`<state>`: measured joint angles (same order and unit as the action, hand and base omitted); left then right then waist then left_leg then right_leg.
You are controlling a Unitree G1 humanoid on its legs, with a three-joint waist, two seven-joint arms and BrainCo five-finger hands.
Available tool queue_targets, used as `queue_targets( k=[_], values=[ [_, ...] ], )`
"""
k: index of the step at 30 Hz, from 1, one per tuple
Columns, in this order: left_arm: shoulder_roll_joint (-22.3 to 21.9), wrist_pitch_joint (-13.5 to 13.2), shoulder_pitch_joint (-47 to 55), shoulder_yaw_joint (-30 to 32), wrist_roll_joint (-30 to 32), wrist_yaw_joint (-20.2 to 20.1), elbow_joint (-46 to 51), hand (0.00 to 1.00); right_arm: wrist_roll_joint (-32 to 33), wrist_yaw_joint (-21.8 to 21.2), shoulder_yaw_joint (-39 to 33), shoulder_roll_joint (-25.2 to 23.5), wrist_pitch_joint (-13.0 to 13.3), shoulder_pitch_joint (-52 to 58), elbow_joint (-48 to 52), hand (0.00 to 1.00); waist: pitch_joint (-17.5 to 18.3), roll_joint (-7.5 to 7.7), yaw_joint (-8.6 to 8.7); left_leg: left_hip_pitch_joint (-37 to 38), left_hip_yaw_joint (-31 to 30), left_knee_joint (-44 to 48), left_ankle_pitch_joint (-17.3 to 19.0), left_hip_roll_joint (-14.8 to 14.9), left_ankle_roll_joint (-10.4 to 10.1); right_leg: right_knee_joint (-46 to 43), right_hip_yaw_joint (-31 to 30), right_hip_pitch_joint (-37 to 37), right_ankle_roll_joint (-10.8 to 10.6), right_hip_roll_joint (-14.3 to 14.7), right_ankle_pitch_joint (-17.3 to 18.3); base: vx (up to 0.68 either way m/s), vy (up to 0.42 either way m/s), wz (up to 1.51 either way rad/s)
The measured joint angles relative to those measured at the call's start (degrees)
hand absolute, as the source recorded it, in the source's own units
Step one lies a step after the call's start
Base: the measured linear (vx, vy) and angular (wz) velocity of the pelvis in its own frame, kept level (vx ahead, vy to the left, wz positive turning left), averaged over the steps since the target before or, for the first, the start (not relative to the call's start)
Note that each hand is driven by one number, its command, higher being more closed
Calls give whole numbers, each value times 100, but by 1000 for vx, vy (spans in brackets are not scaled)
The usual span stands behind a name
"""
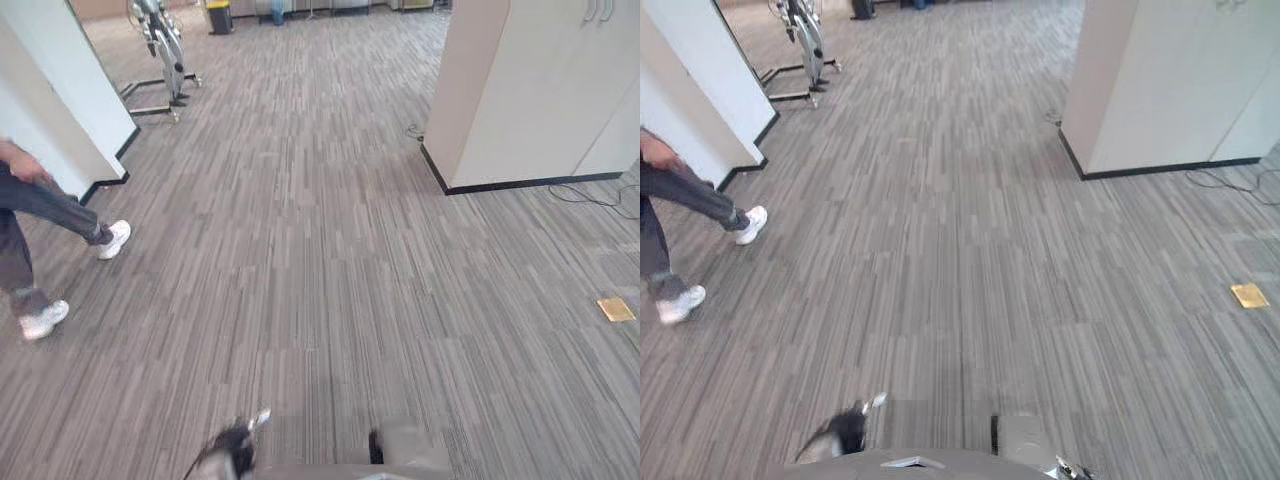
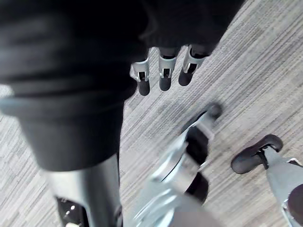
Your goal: Organize washtable
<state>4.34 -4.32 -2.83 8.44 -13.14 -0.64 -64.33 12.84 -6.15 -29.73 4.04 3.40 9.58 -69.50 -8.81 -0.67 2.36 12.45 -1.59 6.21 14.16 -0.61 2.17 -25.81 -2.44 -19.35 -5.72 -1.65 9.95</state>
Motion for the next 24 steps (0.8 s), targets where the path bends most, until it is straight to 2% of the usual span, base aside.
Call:
queue_targets(
  k=[1, 2, 3, 4, 5, 6, 7, 8, 9, 10, 11, 12, 13, 14, 15, 16, 17, 18, 19, 20, 21, 22, 23, 24],
  values=[
    [-9, -33, -27, -8, 3, -4, 60, 0, -1, 1, -18, -46, -8, 49, -2, 0, 66, 75, 59, 103, -57, -13, 138, -42, -37, 721, 57, -52, -48, -126, -337, 26, -140, 42],
    [-140, -92, -67, 12, 5, -3, 136, 0, -4, 12, -75, -80, -37, 141, -44, 0, 118, 144, 129, 331, -192, -28, 450, 16, 57, 493, 318, -185, 67, -199, -1070, 452, -224, 28],
    [-224, -97, -40, 16, 5, -3, 133, 0, -12, 24, -142, -66, -56, 224, -63, 0, 236, 101, 157, 372, -210, -13, 534, 159, 104, 229, 306, -287, 245, -26, -1058, 871, -310, 13],
    [-376, -66, 12, 180, 11, -14, 154, 0, -13, 53, -166, -87, -93, 233, 0, 0, 334, -81, 161, 312, -148, 505, 522, 312, 8, -147, 366, -359, 616, 136, -683, 791, -307, 2],
    [-527, -27, 50, 461, 16, -18, 131, 0, -35, 59, -335, -75, -105, 202, 21, 0, 329, -137, 181, -144, -202, 1631, 416, 436, -169, -239, 494, -215, 789, 226, -444, 816, -362, 2],
    [-672, -25, 101, 920, 14, -23, 144, 0, -41, 61, -418, -97, -127, 196, 56, 0, 313, -159, 142, -689, -274, 3052, -73, 543, -618, -246, 546, 56, 934, 380, -173, 516, -334, 6],
    [-710, -3, 138, 1115, 16, -26, 140, 0, -41, 62, -412, -141, -145, 192, 101, 0, 306, -180, 118, -1006, -355, 3808, -539, 597, -784, -214, 585, 231, 1009, 459, -35, 452, -262, 3],
    [-712, 29, 204, 1188, 16, -25, 117, 0, -40, 63, -423, -135, -146, 143, 189, 0, 232, -209, 70, -1425, -496, 4985, -930, 621, -1048, -107, 603, 617, 1150, 595, 128, 442, -206, -7],
    [-641, 21, 272, 1175, 17, -29, 179, 0, -40, 72, -395, -100, -147, 79, 203, 0, 157, -213, 2, -1759, -481, 5885, -944, 640, -982, 86, 558, 1060, 1259, 741, 258, 483, -169, -32],
    [-450, 16, 338, 1085, 18, -45, 188, 0, -40, 90, -277, -63, -146, -35, 202, 0, 104, -127, -124, -2145, -275, 6508, -769, 650, -694, 394, 399, 1659, 1355, 858, 335, 334, -112, -63],
    [-289, 21, 388, 979, 38, -60, 153, 0, -40, 121, -68, -52, -144, -188, 202, 0, 59, -63, -229, -2360, -2, 6492, -600, 639, -435, 615, 187, 2117, 1411, 874, 369, 94, -66, -96],
    [-167, 32, 582, 918, 64, -76, 152, 0, -32, 152, 215, -48, -118, -393, 252, 0, 83, 28, -305, -2838, 249, 6086, -401, 582, -208, 937, -85, 2505, 1462, 875, 401, -68, -36, -89],
    [-126, -11, 615, 921, 62, -75, 202, 0, -23, 167, 330, -18, -85, -522, 294, 0, 76, 38, -351, -3058, 296, 5687, -320, 541, -223, 1095, -199, 2694, 1480, 870, 415, -253, -20, -103],
    [9, -28, 628, 775, 87, -48, 199, 0, 45, 200, 590, 32, -30, -703, 389, 0, 87, 78, -465, -3325, 288, 4263, -279, 366, -296, 1340, -436, 2975, 1480, 788, 504, -378, 16, -99],
    [35, -29, 768, 591, 110, -22, 168, 0, 181, 213, 922, 78, 99, -860, 476, 0, 178, 46, -529, -3364, 322, 2285, -513, 248, -516, 1540, -675, 3171, 1436, 717, 656, -414, 66, -98],
    [24, -24, 836, 466, 110, 3, 122, 0, 189, 233, 1117, 134, 160, -976, 538, 0, 234, -79, -527, -3446, 327, 1033, -841, 249, -627, 1660, -812, 3357, 1431, 729, 753, -235, 126, -74],
    [-35, -14, 933, 452, 91, 21, 115, 0, 189, 239, 1212, 201, 169, -985, 618, 0, 271, -206, -575, -3577, 246, 401, -1031, 240, -794, 1771, -952, 3551, 1349, 748, 875, 112, 220, -65],
    [-83, 5, 1073, 473, 11, 58, 66, 0, 188, 243, 1198, 217, 193, -886, 635, 0, 287, -267, -646, -3682, 248, 430, -1123, 169, -740, 1706, -1108, 3870, 1227, 733, 1023, 374, 227, -64],
    [-76, 12, 1141, 468, -4, 92, 4, 0, 188, 245, 1232, 185, 197, -841, 620, 0, 308, -222, -683, -3647, 271, 633, -1576, 143, -594, 1404, -1229, 3902, 1172, 713, 1109, 635, 238, -72],
    [-4, 21, 1275, 495, -29, 109, -140, 0, 186, 239, 1333, 95, 204, -718, 612, 0, 522, -7, -684, -3518, 461, 690, -2151, 48, -279, 267, -1335, 3536, 991, 650, 1153, 759, 179, -33],
    [204, 22, 1287, 452, -21, 114, -277, 0, 185, 234, 1317, -22, 222, -577, 543, 0, 671, 277, -565, -3324, 521, 737, -2112, -214, -167, -912, -1295, 3144, 376, 552, 808, 697, 144, -6],
    [296, 36, 1256, 426, 1, 116, -339, 0, 182, 231, 1271, -62, 227, -542, 439, 0, 669, 425, -501, -3173, 518, 776, -1966, -352, -89, -1484, -1297, 2978, -209, 539, 435, 611, 121, 43],
    [406, 45, 1126, 251, 4, 120, -362, 0, 182, 221, 1047, -90, 210, -492, 175, 0, 597, 539, -381, -2839, 399, 838, -1677, -483, 50, -2482, -1344, 2660, -1151, 609, -513, 387, 101, 37],
    [431, 49, 1060, 177, 13, 106, -359, 0, 174, 208, 932, -86, 167, -473, 115, 0, 572, 536, -378, -2671, 384, 863, -1622, -489, 56, -3001, -1275, 2466, -1133, 629, -584, 367, 114, 28]
  ],
)
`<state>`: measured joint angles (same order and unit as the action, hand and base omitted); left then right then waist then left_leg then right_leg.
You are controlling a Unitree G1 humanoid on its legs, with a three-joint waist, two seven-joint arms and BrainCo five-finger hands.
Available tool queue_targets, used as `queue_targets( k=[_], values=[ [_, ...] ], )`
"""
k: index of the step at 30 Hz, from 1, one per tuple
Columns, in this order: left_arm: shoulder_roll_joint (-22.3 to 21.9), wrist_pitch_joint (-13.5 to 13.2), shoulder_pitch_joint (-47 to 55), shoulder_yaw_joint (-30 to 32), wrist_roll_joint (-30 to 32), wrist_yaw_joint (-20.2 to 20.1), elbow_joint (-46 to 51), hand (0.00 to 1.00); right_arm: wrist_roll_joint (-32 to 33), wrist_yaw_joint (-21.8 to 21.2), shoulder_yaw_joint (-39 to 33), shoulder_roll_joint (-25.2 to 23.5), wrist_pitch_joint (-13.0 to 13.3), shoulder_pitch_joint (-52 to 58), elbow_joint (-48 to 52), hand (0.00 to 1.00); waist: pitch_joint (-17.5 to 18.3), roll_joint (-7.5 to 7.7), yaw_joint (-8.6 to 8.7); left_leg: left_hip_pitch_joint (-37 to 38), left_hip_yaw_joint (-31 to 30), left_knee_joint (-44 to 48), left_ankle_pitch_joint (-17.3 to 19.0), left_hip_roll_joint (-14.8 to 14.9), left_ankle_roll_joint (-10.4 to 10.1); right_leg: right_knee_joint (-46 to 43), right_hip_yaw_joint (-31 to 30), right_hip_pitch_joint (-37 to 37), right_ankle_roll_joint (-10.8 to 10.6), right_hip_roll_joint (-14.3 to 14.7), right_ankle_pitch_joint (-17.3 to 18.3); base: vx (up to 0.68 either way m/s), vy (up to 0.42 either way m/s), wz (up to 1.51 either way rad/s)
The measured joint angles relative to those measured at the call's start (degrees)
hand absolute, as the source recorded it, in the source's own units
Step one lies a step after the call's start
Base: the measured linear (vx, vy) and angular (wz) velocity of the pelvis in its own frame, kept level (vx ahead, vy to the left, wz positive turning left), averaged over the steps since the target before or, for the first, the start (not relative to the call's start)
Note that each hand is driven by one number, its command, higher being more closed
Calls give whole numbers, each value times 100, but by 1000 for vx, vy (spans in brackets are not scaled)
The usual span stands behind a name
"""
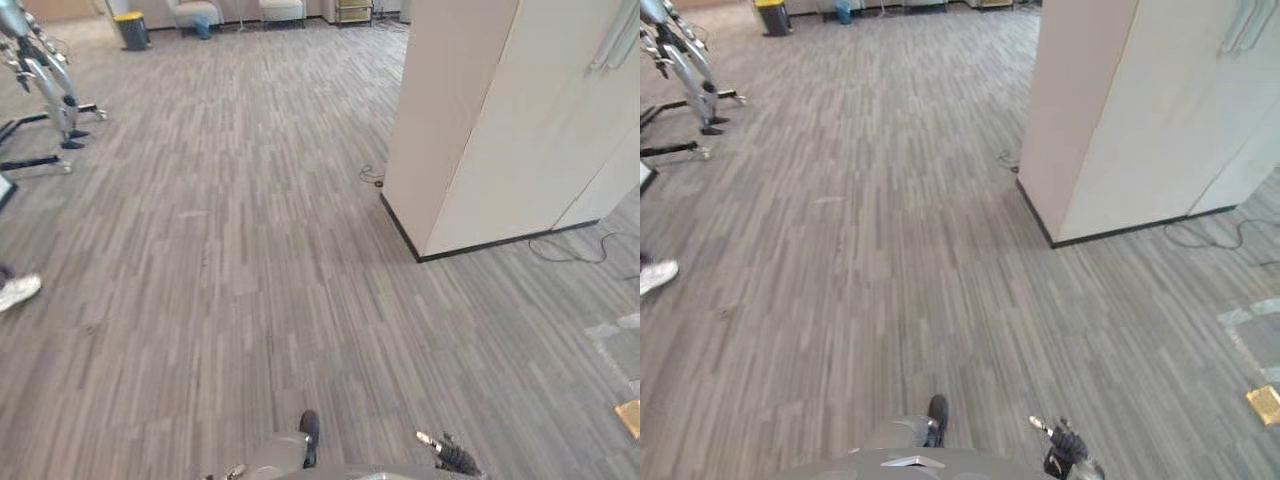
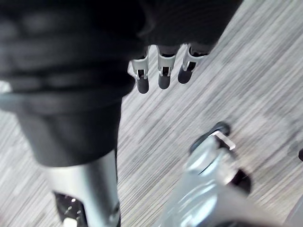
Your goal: Organize washtable
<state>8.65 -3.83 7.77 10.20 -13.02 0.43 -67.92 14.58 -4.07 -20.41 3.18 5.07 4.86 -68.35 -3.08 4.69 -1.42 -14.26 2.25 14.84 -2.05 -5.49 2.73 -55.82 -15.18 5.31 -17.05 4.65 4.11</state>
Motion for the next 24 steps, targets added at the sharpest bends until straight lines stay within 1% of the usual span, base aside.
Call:
queue_targets(
  k=[1, 2, 3, 4, 5, 6, 7, 8, 15, 17, 19, 20, 21, 22, 23, 24],
  values=[
    [25, 44, -91, -187, 67, -45, -1, 0, -5, -32, -147, 21, -51, 110, 41, 0, -34, -87, 54, 454, -111, -109, 197, -2, 47, -775, 348, -447, 128, -125, 72, 235, 90, 16],
    [20, 85, -151, -337, 117, -128, 8, 0, -13, -73, -257, 27, -70, 175, 56, 0, -99, -187, 144, 999, -235, -393, 245, 25, 82, -1066, 698, -752, 496, -350, 295, 162, 82, 11],
    [8, 96, -179, -403, 158, -161, 24, 0, -7, -96, -291, 29, -83, 213, 57, 0, -145, -254, 150, 1300, -262, -584, 252, 76, 92, -1016, 783, -889, 763, -440, 471, 213, 49, 1],
    [-68, 85, -276, -419, 296, -193, 44, 0, -13, -109, -451, 98, -82, 263, 50, 0, -229, -438, 171, 1839, -277, -925, 302, 213, 154, -572, 989, -1141, 1303, -551, 808, 307, -3, -11],
    [-159, 103, -381, -400, 338, -203, 31, 0, -7, -103, -535, 133, -85, 287, 40, 0, -263, -572, 171, 2142, -303, -1122, 343, 382, 170, 277, 1081, -1383, 1534, -583, 1031, 270, -16, -1],
    [-206, 96, -390, -367, 340, -214, 50, 0, 4, -105, -592, 123, -85, 304, 60, 0, -242, -619, 209, 2195, -315, -1134, 421, 465, 130, 855, 1093, -1473, 1485, -570, 1068, -53, 10, 27],
    [-292, 41, -467, -337, 344, -238, 44, 0, -1, -119, -744, 100, -86, 300, 58, 0, -250, -631, 264, 2308, -385, -1104, 658, 558, -18, 2335, 1050, -1518, 1293, -579, 951, -205, 29, 28],
    [-591, 15, -516, 534, 211, -435, -165, 0, -282, -188, -444, 257, -199, 488, -164, 0, -215, -545, 217, 2687, -268, -941, 1442, 881, -643, 4712, 1278, -850, 1422, -570, -444, -173, 26, 21],
    [-575, 17, -530, 501, 226, -416, -169, 0, -282, -179, -447, 255, -198, 491, -164, 0, -194, -552, 241, 2659, -244, -972, 1459, 901, -624, 4833, 1268, -844, 1447, -550, -460, 1, 0, -1],
    [-552, 12, -547, 384, 230, -361, -168, 0, -277, -144, -449, 255, -197, 506, -164, 0, -165, -568, 241, 2643, -204, -1028, 1473, 936, -617, 4953, 1250, -841, 1458, -511, -508, 30, -4, -9],
    [-472, 15, -587, 138, 414, -309, -173, 0, -222, -131, -448, 249, -196, 508, -164, 0, -154, -589, 256, 2636, -183, -1067, 1541, 987, -638, 4978, 1259, -859, 1472, -466, -498, 61, -17, -6],
    [-451, 15, -609, 4, 563, -268, -174, 0, -218, -104, -448, 247, -196, 500, -163, 0, -112, -622, 260, 2561, -181, -1055, 1590, 1033, -653, 4951, 1270, -940, 1506, -413, -469, 76, -37, -2],
    [-448, 15, -625, -38, 618, -243, -172, 0, -219, -95, -449, 247, -197, 492, -163, 0, -104, -623, 263, 2515, -180, -1032, 1626, 1066, -662, 4907, 1275, -983, 1527, -357, -442, 100, -60, -6],
    [-427, 18, -678, -115, 725, -196, -179, 0, -218, -89, -452, 246, -198, 478, -162, 0, -93, -640, 258, 2383, -178, -929, 1743, 1141, -665, 4769, 1279, -1138, 1586, -282, -351, 132, -94, -7],
    [-428, 35, -713, -118, 858, -138, -185, 0, -215, -80, -450, 246, -199, 454, -163, 0, -63, -695, 255, 2181, -175, -710, 1901, 1254, -694, 4439, 1302, -1384, 1704, -175, -208, 152, -104, -7],
    [-431, 40, -713, -114, 908, -112, -182, 0, -215, -71, -447, 249, -198, 454, -162, 0, -60, -698, 260, 2079, -179, -554, 1979, 1314, -728, 4122, 1347, -1535, 1751, -114, -68, 244, -97, 5]
  ],
)
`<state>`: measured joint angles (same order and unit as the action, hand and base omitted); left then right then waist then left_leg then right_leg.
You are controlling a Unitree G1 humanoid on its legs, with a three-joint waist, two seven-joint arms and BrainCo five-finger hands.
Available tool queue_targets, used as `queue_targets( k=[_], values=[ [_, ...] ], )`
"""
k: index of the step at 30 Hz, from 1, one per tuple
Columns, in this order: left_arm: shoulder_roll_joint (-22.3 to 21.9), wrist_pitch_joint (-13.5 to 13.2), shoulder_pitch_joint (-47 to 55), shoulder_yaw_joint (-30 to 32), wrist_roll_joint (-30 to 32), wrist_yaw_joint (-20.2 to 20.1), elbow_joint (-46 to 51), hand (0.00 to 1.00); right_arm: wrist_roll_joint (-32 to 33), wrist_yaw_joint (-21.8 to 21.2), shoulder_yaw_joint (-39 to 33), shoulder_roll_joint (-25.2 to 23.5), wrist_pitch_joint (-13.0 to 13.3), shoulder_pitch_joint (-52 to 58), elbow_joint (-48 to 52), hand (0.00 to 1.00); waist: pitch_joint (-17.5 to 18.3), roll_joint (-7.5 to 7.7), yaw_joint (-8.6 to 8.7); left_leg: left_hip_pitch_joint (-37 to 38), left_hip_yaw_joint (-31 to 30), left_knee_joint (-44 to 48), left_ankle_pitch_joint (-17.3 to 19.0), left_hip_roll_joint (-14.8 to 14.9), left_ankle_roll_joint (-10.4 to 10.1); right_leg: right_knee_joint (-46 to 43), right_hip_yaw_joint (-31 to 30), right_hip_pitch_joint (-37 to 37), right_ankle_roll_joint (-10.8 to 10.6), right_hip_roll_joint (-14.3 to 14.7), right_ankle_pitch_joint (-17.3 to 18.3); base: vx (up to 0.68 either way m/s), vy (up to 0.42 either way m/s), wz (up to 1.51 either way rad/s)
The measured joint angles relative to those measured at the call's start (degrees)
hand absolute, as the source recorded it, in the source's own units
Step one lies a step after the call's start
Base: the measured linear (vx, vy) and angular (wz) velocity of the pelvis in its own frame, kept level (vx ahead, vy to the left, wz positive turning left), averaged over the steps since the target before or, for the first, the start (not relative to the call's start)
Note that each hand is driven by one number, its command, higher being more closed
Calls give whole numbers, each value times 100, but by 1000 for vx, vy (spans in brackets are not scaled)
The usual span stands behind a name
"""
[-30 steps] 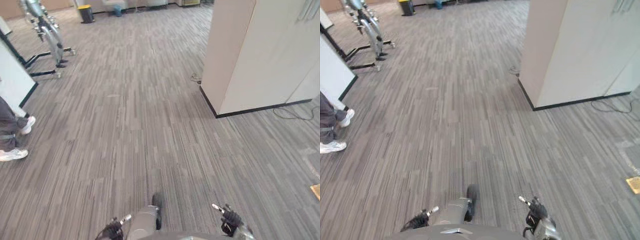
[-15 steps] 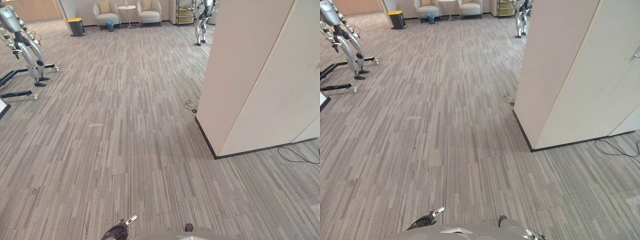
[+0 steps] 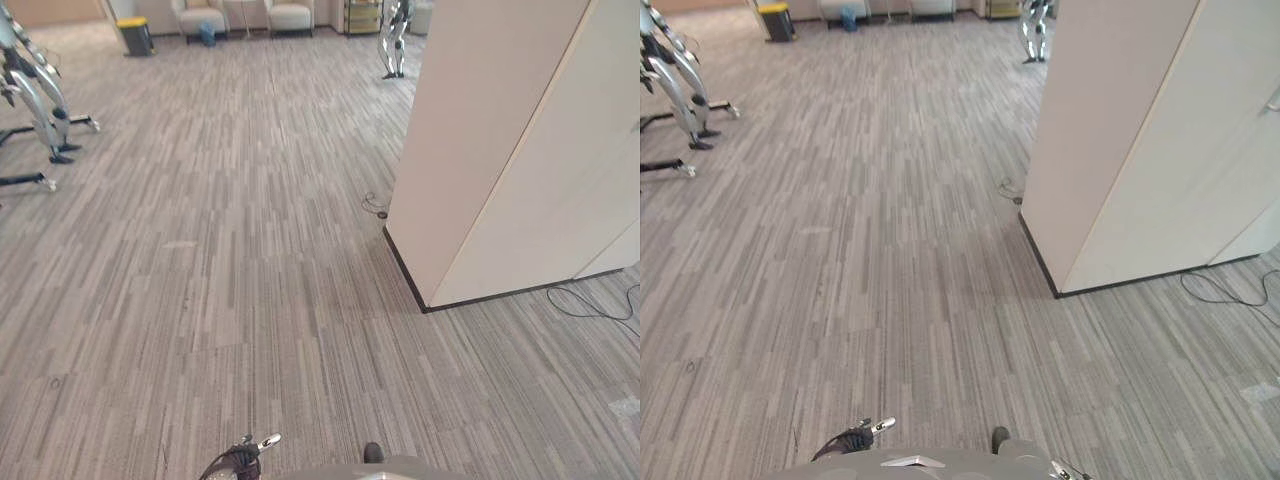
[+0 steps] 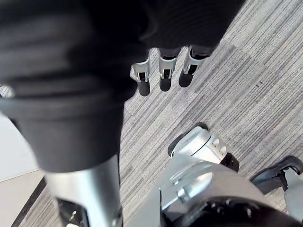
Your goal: Organize washtable
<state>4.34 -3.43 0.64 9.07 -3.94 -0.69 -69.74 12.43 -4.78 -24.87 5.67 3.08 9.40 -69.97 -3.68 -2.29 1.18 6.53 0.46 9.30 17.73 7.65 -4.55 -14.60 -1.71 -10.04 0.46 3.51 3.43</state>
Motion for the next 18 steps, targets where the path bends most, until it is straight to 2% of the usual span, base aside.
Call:
queue_targets(
  k=[1, 2, 3, 4, 5, 6, 9, 10, 11, 12, 13, 14, 15, 16, 17, 18],
  values=[
    [25, 8, 46, 80, 47, 35, 16, 0, -1, 25, -18, -8, -2, 35, -1, 0, 0, 47, -2, -252, 15, 707, 121, 50, -108, -280, 105, -94, 71, -5, 447, 222, -69, 34],
    [-41, 0, -13, 386, 61, 53, 107, 0, -1, 51, -110, -44, -4, 7, -3, 0, -97, 114, -4, -1037, 57, 2302, 42, 55, -5, -469, 219, -64, 76, -74, 677, 193, -58, 48],
    [-85, -25, -12, 496, 57, 78, 243, 0, -1, 54, -179, -47, -4, 6, -2, 0, -110, 130, -18, -1430, 43, 3052, -210, 53, 57, -486, 280, 6, 96, -129, 730, 70, -65, 65],
    [-149, -77, -13, 580, 33, 128, 395, 0, -1, 71, -202, -37, 2, -40, 9, 0, -270, 170, -37, -1977, -14, 4264, -433, 83, -20, -476, 435, 298, 120, -232, 822, 115, -70, 63],
    [-160, -101, -12, 517, 12, 136, 475, 0, -1, 94, -226, 18, 3, -121, 3, 0, -332, 94, -36, -2336, 46, 4687, -424, 97, -5, -407, 576, 585, 110, -320, 901, 136, -66, 60],
    [-158, -120, -17, 471, -23, 136, 470, 0, 0, 100, -290, 22, 6, -145, -1, 0, -343, 75, -33, -2454, 137, 4642, -416, 121, 11, -314, 637, 710, 83, -362, 914, 212, -61, 57],
    [-133, -199, -19, 455, -327, 136, 471, 0, 20, 85, -431, 18, 32, -451, -4, 0, -340, 82, -102, -2769, 484, 2804, -433, 165, 39, 265, 819, 1244, -47, -562, 944, -16, -79, 38],
    [-135, -202, -21, 462, -404, 140, 469, 0, 86, 87, -454, 21, 53, -586, -10, 0, -339, 80, -118, -2787, 453, 1745, -608, 166, -11, 381, 850, 1362, -121, -598, 989, -73, -60, 15],
    [-133, -202, -22, 463, -434, 142, 464, 0, 131, 86, -457, 25, 54, -641, -21, 0, -339, 77, -120, -2787, 404, 1288, -723, 164, -28, 435, 872, 1423, -162, -609, 1013, -13, -17, 15],
    [-133, -201, -25, 460, -457, 148, 461, 0, 194, 89, -468, 36, 54, -720, -33, 0, -337, 71, -146, -2774, 343, 624, -946, 164, -43, 526, 887, 1547, -294, -629, 1097, 132, 92, 7],
    [-132, -196, -43, 457, -456, 149, 457, 0, 222, 94, -534, 47, 54, -760, -34, 0, -333, 60, -182, -2809, 338, 543, -1084, 160, 6, 577, 890, 1700, -464, -681, 1227, 234, 165, -1],
    [-127, -197, -50, 468, -457, 147, 461, 0, 222, 97, -570, 46, 54, -769, -33, 0, -331, 75, -206, -2845, 346, 747, -1256, 136, 7, 570, 879, 1782, -545, -744, 1325, 394, 283, -10],
    [-108, -196, -51, 561, -451, 148, 467, 0, 221, 95, -718, 37, 51, -757, -38, 0, -260, 146, -236, -2990, 449, 1259, -1346, -16, 88, 553, 859, 1922, -697, -961, 1517, 517, 361, -18],
    [-121, -185, -40, 600, -441, 149, 453, 0, 222, 102, -854, 43, 50, -731, -54, 0, -132, 111, -234, -3097, 543, 1765, -1191, -157, 171, 312, 759, 1945, -845, -1170, 1628, 516, 375, -12],
    [-119, -182, -35, 560, -401, 160, 426, 0, 223, 96, -912, 59, 52, -724, -49, 0, -80, 110, -213, -3104, 566, 1895, -1007, -270, 258, -39, 669, 1806, -857, -1282, 1644, 588, 443, 5],
    [-81, -178, -43, 491, -348, 167, 344, 0, 224, 90, -1031, 23, 40, -714, -54, 0, -20, 162, -159, -2954, 670, 1922, -841, -528, 374, -1060, 528, 1398, -798, -1560, 1554, 553, 457, 33]
  ],
)
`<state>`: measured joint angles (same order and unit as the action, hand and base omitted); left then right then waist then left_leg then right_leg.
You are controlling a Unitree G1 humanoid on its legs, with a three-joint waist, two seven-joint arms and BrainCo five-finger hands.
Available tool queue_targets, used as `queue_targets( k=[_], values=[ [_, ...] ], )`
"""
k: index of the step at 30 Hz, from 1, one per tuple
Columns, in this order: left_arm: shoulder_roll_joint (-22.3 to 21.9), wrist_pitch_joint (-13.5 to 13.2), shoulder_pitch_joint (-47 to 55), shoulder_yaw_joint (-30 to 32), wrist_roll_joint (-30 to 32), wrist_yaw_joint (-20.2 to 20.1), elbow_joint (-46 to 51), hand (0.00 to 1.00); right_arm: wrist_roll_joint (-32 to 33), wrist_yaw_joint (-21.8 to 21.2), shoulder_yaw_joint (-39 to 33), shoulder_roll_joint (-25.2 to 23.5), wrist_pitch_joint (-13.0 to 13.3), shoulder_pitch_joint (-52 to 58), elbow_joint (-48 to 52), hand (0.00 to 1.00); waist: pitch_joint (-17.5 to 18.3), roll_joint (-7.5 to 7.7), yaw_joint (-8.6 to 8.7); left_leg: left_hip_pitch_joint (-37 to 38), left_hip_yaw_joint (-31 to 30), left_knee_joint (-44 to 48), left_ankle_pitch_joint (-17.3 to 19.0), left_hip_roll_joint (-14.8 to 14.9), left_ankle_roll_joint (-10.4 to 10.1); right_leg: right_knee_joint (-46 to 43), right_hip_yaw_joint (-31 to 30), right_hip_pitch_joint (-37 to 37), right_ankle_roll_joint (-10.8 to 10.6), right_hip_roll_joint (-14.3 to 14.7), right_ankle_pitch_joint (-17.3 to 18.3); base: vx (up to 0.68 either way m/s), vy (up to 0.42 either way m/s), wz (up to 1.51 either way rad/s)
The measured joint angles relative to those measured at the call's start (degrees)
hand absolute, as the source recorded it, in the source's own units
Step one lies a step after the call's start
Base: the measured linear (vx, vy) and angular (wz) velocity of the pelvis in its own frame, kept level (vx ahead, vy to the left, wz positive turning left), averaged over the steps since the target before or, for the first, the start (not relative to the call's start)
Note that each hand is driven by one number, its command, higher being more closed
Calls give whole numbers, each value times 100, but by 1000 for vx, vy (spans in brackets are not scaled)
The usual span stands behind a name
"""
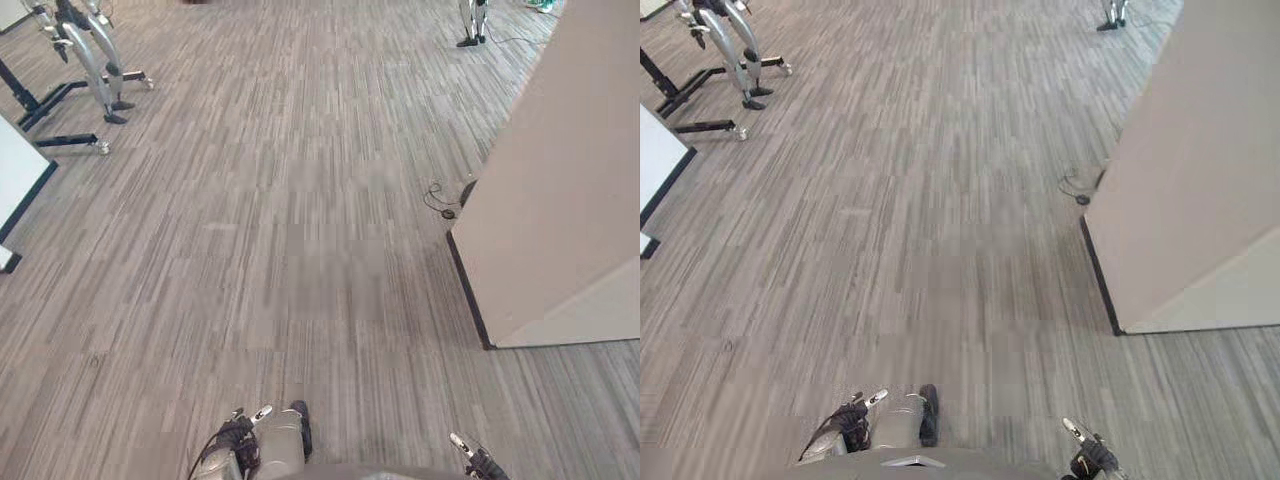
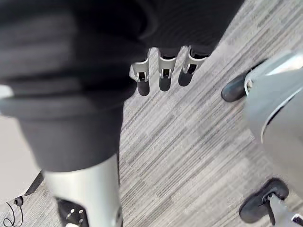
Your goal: Organize washtable
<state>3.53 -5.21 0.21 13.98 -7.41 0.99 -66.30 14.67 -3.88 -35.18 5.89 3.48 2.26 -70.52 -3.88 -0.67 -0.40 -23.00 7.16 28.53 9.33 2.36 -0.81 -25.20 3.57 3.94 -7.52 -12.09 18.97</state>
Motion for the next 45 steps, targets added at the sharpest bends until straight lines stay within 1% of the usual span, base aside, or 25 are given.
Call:
queue_targets(
  k=[3, 6, 8, 10, 12, 13, 14, 15, 18, 20, 21, 23, 24, 27, 28, 30, 31, 33, 34, 35, 38, 41, 43, 44, 45],
  values=[
    [182, 16, -13, -453, 118, 1, 3, 0, 2, -18, -87, -180, -44, 87, -98, 0, -113, 163, 43, 823, -48, -308, 334, -568, 421, -2721, -211, -953, 655, -434, -1054, 422, 326, 48],
    [319, 92, -55, -748, 175, -2, -50, 0, 5, -77, 151, -199, -25, 40, -111, 0, -296, 76, 174, 1875, -384, -877, 437, -658, 589, -3754, -659, -1654, 572, 553, -476, 154, 50, 43],
    [277, 122, -73, -683, 227, 4, -118, 0, 139, -83, 410, -189, 10, 104, 81, 0, -426, 24, 153, 2849, -443, -1613, 438, -592, 597, -2996, -450, -2244, 710, 1225, -232, -87, -110, 23],
    [89, 128, -101, -419, 231, 20, -93, 0, 237, -80, 605, -234, 31, 262, 343, 0, -414, -16, 177, 3223, -531, -1913, 544, -548, 671, -1593, -140, -2544, 622, 1341, -326, -181, -79, 51],
    [-56, 121, -172, -254, 261, -8, -85, 0, 276, -81, 563, -265, 15, 312, 297, 0, -376, 4, 302, 3458, -852, -2038, 831, -497, 596, -71, -129, -2614, 511, 1367, -776, -23, -37, 91],
    [-194, 124, -109, -102, 357, -46, 16, 0, 277, -74, 612, -280, 8, 404, 298, 0, -310, -11, 315, 3646, -988, -1991, 1066, -392, 514, 0, -134, -2602, 726, 1417, -1162, 450, -65, 79],
    [-306, 100, 34, 134, 408, -64, 197, 0, 327, -42, 672, -312, 3, 518, 300, 0, -173, 47, 312, 3583, -951, -1375, 1196, -357, 332, -109, -138, -2494, 1002, 1446, -1394, 592, -64, 69],
    [-334, 98, -11, 215, 413, -58, 212, 0, 339, -36, 743, -308, -1, 540, 304, 0, -164, 31, 319, 3370, -869, -673, 1227, -312, 275, -207, -63, -2415, 1050, 1418, -1285, 631, -43, 54],
    [-588, 93, 2, 637, 384, -48, 419, 0, 344, -37, 1109, -120, -4, 564, 560, 0, -170, -265, 163, 1761, -591, 3148, 98, 240, -609, -116, 52, -1733, 1277, 1712, -771, 458, -58, 5],
    [-538, 101, 11, 625, 353, -54, 504, 0, 450, -12, 1253, -93, 16, 488, 563, 0, -219, -255, 140, 1170, -583, 4201, 72, 512, -581, -10, 24, -1162, 1363, 1797, -509, 421, -51, -15],
    [-471, 98, 31, 593, 350, -53, 575, 0, 454, -3, 1287, -154, 11, 373, 566, 0, -247, -108, 128, 862, -461, 4209, 200, 626, -387, 267, -89, -729, 1361, 1767, -464, 92, -62, -22],
    [-342, 55, 37, 533, 328, -45, 572, 0, 462, 7, 1221, -246, 28, 208, 551, 0, -220, 17, 36, 459, -235, 3406, 449, 740, -139, 681, -326, -242, 1319, 1615, -469, -80, -70, -51],
    [-253, 39, 43, 500, 302, -12, 525, 0, 550, 23, 1196, -315, 33, -43, 534, 0, -253, 86, -14, 240, -261, 1918, 562, 734, -136, 909, -587, 94, 1147, 1389, -379, -211, -84, -58],
    [-190, 15, 53, 501, 176, 56, 385, 0, 571, 43, 1103, -327, 64, -144, 519, 0, -215, 39, -34, 224, -994, -300, 321, 688, -358, 1021, -859, 290, 899, 1203, -86, -186, -42, -59],
    [-166, -11, 95, 501, 86, 96, 350, 0, 572, 54, 1081, -312, 105, -150, 515, 0, -178, 1, -51, 168, -1396, -757, 265, 704, -369, 788, -1037, 354, 788, 1049, 345, 135, 197, -63],
    [-108, -11, 211, 390, 89, 106, 343, 0, 567, 101, 1075, -308, 103, -7, 504, 0, -64, 31, -44, 114, -1109, -420, -85, 655, -637, 608, -1221, 543, 623, 777, 706, 392, 362, -55],
    [-90, -12, 283, 191, 110, 137, 278, 0, 571, 115, 1032, -261, 103, 157, 394, 0, 207, 6, -18, 86, -960, -208, -607, 589, -706, 446, -1462, 542, 580, 686, 678, 588, 459, -40],
    [175, 11, 172, -257, 121, 165, 19, 0, 571, 118, 1020, -456, 77, 234, 224, 0, 467, 261, 33, 193, -643, -224, -398, 339, -490, -458, -1814, 21, 594, 494, 171, 542, 376, -31],
    [265, 5, 160, -490, 112, 177, -1, 0, 570, 98, 992, -477, 78, 287, 203, 0, 463, 295, 26, 487, -463, -425, -355, 287, -388, -1068, -1959, -247, 599, 508, -429, 427, 228, -45],
    [311, 19, 159, -739, 115, 188, -62, 0, 567, 73, 979, -468, 85, 301, 162, 0, 434, 250, 36, 886, -333, -705, -301, 288, -292, -1536, -1873, -401, 576, 513, -723, 401, 183, -50],
    [419, 29, 186, -1060, 118, 200, -99, 0, 561, 18, 1022, -442, 113, 338, 127, 0, 420, 210, 83, 1932, -96, -1505, -286, 287, -193, -1928, -967, -599, 735, 492, -550, 257, -38, -35],
    [377, 29, 86, -1128, 107, 197, -106, 0, 553, -22, 1088, -347, 119, 285, 138, 0, 375, 112, 128, 2362, 113, -2023, -309, 344, -177, -1291, -729, -1124, 642, 879, -70, -25, -185, -28],
    [283, 54, 88, -1098, 108, 181, -195, 0, 554, -52, 1076, -238, 117, 191, 140, 0, 264, -40, 161, 2582, 277, -2260, -327, 472, -221, -422, -642, -1406, 579, 1137, -114, -161, -228, -47],
    [255, 57, 75, -1048, 109, 176, -232, 0, 554, -52, 1065, -218, 116, 174, 149, 0, 227, -56, 171, 2641, 300, -2322, -327, 492, -239, 5, -617, -1434, 537, 1175, -238, -163, -256, -18],
    [264, 61, 10, -921, 110, 160, -279, 0, 550, -53, 999, -218, 111, 194, 132, 0, 138, 53, 233, 2745, 289, -2378, -289, 452, -373, 774, -536, -1249, 611, 1147, -1087, 23, -249, 15]
  ],
)
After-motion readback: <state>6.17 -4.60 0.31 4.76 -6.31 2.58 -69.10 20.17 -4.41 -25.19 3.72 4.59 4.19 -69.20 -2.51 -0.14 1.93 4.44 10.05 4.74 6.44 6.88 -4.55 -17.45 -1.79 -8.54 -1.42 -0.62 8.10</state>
